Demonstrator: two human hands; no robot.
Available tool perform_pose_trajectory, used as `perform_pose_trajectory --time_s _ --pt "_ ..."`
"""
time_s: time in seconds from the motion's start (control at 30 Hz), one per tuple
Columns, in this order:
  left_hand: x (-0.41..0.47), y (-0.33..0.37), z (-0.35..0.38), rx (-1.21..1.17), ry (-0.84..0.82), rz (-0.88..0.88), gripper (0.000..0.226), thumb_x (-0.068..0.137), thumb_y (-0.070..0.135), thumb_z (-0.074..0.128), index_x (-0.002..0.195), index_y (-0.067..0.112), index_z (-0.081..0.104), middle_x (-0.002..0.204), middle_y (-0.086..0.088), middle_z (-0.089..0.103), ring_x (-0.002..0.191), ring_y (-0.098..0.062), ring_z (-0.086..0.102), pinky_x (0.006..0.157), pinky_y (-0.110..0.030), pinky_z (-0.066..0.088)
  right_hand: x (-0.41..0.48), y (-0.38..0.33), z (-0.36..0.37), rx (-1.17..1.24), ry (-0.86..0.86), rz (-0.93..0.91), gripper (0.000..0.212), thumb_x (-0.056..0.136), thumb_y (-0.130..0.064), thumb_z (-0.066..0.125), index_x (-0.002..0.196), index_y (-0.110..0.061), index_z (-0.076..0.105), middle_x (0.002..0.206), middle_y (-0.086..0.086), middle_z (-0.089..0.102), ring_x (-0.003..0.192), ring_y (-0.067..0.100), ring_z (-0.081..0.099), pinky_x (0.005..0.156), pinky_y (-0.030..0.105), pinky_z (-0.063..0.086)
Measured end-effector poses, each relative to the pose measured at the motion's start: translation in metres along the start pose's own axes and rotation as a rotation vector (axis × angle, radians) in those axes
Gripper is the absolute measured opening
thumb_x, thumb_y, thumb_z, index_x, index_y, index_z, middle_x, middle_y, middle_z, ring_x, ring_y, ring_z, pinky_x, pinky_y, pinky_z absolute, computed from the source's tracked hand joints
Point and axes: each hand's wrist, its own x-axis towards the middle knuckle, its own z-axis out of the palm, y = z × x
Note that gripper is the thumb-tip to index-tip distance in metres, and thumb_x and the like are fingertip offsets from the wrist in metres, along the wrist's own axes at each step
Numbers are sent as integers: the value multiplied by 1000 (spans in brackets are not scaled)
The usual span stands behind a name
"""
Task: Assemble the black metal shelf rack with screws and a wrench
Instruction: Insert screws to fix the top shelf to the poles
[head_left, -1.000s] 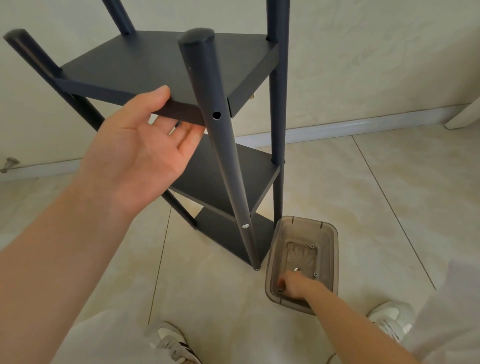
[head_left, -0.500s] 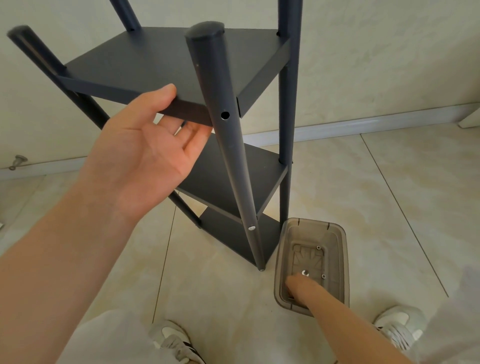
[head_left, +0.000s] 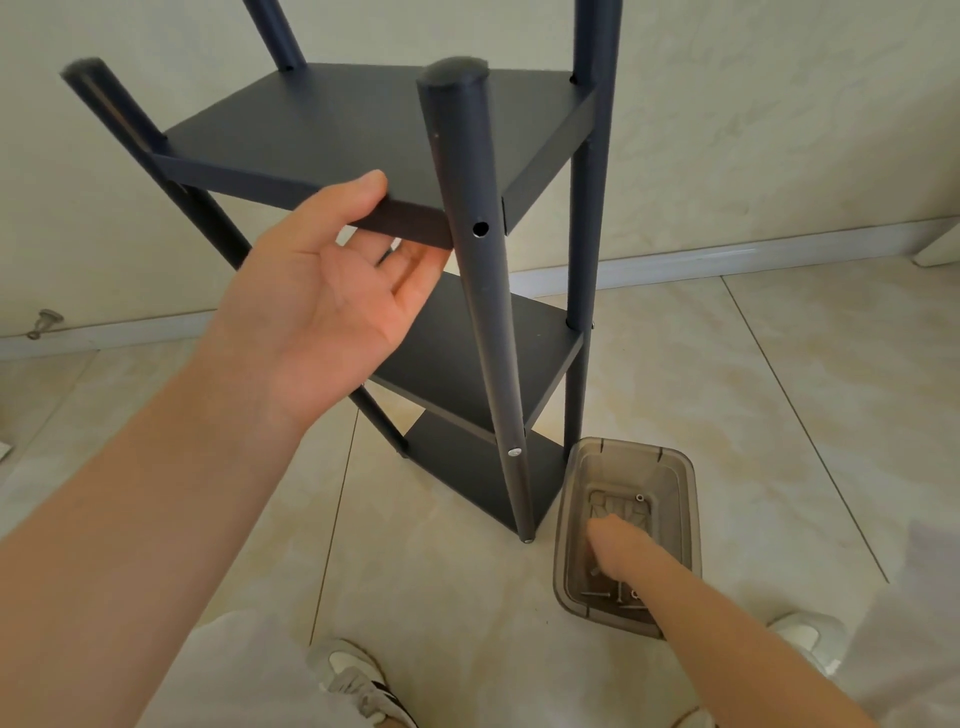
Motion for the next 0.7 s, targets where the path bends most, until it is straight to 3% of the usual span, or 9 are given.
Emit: perform_pose_trajectory --time_s 0.13,0.3,0.4,0.5,0.6,0.7 --pt "1 1 1 -30 20 -31 12 91 3 63 99 7 55 105 -14 74 115 -33 67 95 -43 56 -20 -11 -35 -161 -29 11 37 91 -21 67 125 -10 57 122 9 62 110 27 62 96 38 50" --pt "0 3 5 -20 22 -59 15 89 5 65 103 6 59 112 -15 73 115 -32 67 97 -42 55 -60 -42 -122 -317 109 -94 33 97 -10 56 130 -8 58 127 8 60 110 25 64 87 30 52" --pt "0 1 6 -39 57 -81 34 80 6 72 111 6 57 121 -18 69 112 -33 69 95 -41 57 -97 -60 -167 -446 146 -214 32 98 -10 57 129 -7 56 123 10 59 108 26 63 82 29 50" --pt "-1 1 8 -46 76 -88 50 73 9 75 119 7 56 117 -17 71 107 -31 71 85 -38 61 -149 -72 -205 -463 153 -326 29 99 -8 51 128 -4 56 114 13 60 100 26 63 73 24 43" --pt "-1 2 10 -49 85 -83 53 72 9 75 122 8 56 116 -16 72 107 -31 71 80 -37 61 -192 -82 -240 -398 142 -378 18 98 -5 48 108 -2 63 88 11 54 73 22 52 63 31 44" --pt "-2 1 10 -67 78 -68 57 73 8 75 126 9 56 118 -15 72 107 -31 71 77 -37 61 -229 -89 -265 -275 223 -481 13 97 -9 51 92 -11 62 86 2 61 73 13 56 66 17 44"
